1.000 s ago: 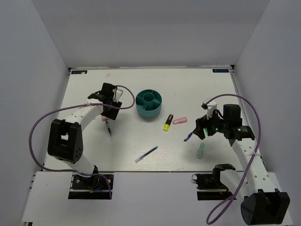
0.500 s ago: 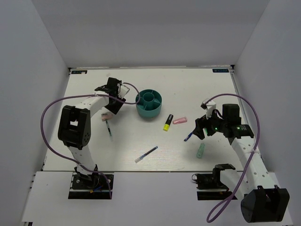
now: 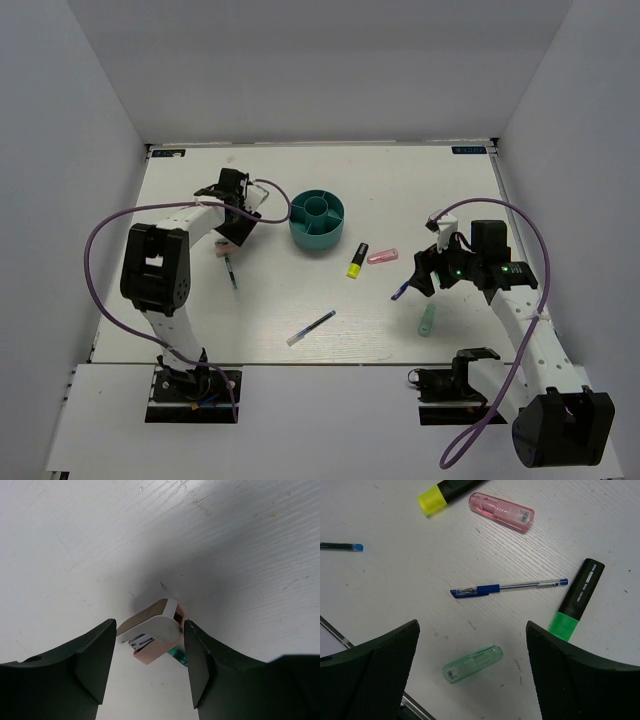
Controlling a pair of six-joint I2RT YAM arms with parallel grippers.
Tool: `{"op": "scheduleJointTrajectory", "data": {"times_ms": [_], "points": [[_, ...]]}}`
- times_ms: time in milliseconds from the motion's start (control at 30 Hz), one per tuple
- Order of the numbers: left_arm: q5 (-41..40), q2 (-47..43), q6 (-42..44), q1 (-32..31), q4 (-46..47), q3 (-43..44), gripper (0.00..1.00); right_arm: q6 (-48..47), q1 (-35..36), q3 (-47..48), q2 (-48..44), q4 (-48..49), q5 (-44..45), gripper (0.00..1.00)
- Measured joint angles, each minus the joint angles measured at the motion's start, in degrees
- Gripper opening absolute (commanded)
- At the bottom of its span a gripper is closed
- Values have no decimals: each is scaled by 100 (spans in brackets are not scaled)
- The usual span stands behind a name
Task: Sort the stationery into containers
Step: Grab a piece of stationery with the left arm
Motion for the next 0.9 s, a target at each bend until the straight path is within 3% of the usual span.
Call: {"op": "scheduleJointTrajectory", "data": {"times_ms": [533,900], "points": [[549,352,162,149,-260,216,66,17,0,0,0,0,20,88],[525,352,177,199,-229,140,33,17,0,0,0,0,20,88]]}}
